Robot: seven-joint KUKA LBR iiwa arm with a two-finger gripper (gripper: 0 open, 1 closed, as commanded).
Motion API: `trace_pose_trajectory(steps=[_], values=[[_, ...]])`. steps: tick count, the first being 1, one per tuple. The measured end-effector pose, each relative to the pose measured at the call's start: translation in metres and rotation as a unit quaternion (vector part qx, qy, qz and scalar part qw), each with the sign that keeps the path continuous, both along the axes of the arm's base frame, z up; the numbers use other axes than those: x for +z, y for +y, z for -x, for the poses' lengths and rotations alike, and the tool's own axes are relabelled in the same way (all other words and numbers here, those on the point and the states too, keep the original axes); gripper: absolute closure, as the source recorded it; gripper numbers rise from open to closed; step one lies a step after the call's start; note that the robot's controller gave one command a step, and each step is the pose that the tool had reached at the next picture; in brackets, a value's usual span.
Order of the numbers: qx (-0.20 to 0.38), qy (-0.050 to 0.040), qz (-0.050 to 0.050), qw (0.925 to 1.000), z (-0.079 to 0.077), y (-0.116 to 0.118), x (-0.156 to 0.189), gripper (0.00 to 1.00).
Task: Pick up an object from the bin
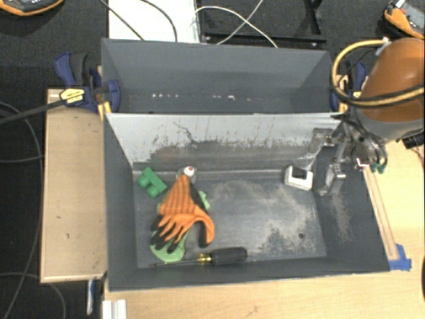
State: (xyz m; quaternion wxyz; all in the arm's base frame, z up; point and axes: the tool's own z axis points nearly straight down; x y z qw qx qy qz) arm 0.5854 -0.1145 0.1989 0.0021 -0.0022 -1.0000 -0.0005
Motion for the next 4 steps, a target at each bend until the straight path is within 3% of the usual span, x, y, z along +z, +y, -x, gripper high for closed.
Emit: trace_pose_trajectory(steps=[1,2,3,4], values=[[0.002,-0.0042,0.001,1.0,-0.002,0.001,0.005,0.0],[-0.084,-0.0028,0.0,0.9965,-0.008,-0.02,-0.129,0.0],[-0.115,-0.0058,0.001,0.9933,-0.005,-0.021,-0.064,0.0],[-0.083,-0.0042,0.0,0.9965,-0.009,-0.019,-0.128,0.0]])
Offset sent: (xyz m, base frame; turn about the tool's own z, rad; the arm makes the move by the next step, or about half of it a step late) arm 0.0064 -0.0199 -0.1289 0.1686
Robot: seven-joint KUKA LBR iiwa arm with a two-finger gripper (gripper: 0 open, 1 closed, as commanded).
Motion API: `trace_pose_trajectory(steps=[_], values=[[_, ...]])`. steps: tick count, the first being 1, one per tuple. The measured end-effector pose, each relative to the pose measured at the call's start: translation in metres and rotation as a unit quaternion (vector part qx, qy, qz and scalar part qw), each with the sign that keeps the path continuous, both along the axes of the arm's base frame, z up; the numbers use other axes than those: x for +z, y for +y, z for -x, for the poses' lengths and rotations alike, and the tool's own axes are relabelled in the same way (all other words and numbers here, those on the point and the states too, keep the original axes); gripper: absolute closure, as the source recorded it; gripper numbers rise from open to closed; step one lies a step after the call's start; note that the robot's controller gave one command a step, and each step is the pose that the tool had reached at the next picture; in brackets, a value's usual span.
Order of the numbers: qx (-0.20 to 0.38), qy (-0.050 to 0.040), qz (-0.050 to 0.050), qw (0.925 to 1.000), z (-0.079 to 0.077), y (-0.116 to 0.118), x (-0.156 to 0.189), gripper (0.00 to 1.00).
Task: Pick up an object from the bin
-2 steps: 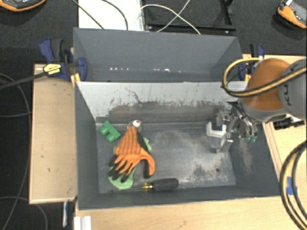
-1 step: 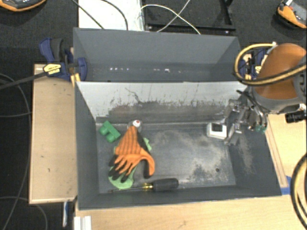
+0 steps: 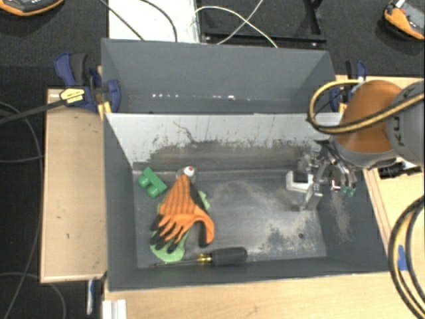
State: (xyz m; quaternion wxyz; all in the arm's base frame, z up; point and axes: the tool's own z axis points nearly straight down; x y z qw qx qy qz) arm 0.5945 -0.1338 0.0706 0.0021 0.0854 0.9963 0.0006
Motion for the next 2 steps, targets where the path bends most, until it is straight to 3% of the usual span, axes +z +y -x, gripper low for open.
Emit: trace_pose_trajectory(steps=[1,2], values=[[-0.105,-0.0017,0.0,0.9945,0.012,0.007,0.0,0.0],[0.0,-0.0032,0.001,1.0,-0.002,0.0,0.001,1.0]])
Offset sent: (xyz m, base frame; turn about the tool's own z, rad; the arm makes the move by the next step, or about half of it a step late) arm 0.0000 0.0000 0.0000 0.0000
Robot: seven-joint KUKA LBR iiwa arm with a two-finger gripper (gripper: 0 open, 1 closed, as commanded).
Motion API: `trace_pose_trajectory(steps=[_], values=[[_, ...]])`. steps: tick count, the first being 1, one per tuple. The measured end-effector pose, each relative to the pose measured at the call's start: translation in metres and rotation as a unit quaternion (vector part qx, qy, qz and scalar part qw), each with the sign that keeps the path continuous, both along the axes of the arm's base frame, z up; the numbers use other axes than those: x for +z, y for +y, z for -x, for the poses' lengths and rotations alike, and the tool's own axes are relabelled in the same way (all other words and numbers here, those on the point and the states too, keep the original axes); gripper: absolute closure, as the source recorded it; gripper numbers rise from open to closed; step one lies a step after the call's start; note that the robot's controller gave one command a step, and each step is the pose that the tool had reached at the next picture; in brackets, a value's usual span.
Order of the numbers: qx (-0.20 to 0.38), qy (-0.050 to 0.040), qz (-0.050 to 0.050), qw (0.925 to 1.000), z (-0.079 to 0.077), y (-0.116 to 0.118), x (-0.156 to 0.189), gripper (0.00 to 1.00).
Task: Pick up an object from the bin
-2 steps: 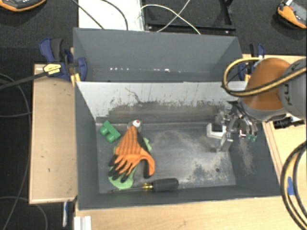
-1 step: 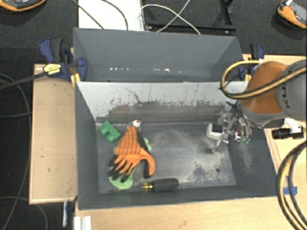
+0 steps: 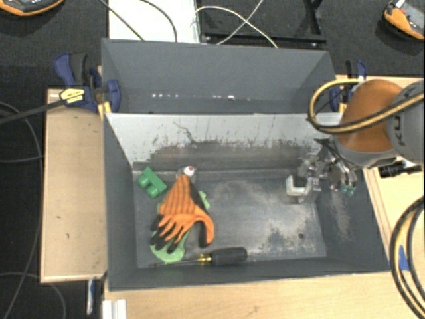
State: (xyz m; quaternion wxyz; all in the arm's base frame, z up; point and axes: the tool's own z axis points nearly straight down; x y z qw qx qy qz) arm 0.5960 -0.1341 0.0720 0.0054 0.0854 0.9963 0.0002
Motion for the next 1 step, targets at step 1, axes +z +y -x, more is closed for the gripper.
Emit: trace_pose_trajectory(steps=[1], values=[[0.001,0.0,0.0,1.0,0.0,0.0001,0.0,1.0]])
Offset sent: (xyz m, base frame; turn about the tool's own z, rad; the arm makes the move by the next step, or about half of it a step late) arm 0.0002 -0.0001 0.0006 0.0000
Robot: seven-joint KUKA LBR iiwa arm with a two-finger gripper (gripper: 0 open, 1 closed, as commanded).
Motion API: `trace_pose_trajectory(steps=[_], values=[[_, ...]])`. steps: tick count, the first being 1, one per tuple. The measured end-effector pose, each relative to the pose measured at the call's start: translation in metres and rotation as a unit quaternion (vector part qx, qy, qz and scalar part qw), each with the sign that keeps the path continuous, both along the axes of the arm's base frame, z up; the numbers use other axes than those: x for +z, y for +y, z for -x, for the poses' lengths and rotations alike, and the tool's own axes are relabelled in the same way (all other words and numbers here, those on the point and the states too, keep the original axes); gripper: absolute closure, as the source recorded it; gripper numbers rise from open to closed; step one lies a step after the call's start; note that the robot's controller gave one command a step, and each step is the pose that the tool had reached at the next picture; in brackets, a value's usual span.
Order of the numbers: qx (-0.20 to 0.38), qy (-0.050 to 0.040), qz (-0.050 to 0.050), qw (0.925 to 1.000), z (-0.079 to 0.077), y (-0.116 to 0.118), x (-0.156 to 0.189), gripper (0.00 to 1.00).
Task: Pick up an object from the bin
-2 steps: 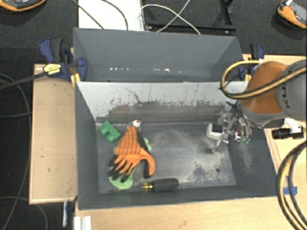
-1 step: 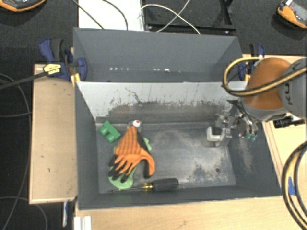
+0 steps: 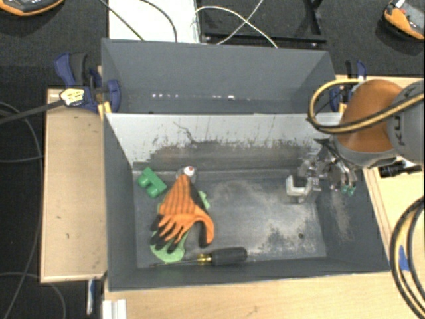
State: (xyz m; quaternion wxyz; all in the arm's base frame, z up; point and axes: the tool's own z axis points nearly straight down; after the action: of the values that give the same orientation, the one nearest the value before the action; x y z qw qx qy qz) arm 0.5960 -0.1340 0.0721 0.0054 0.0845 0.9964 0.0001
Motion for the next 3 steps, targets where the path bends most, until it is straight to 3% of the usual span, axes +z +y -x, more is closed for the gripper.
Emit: trace_pose_trajectory(steps=[2,3], values=[[0.001,-0.004,0.001,1.0,-0.001,0.0,0.021,1.0],[0.002,-0.0049,0.001,1.0,-0.002,0.0,0.061,1.0]])
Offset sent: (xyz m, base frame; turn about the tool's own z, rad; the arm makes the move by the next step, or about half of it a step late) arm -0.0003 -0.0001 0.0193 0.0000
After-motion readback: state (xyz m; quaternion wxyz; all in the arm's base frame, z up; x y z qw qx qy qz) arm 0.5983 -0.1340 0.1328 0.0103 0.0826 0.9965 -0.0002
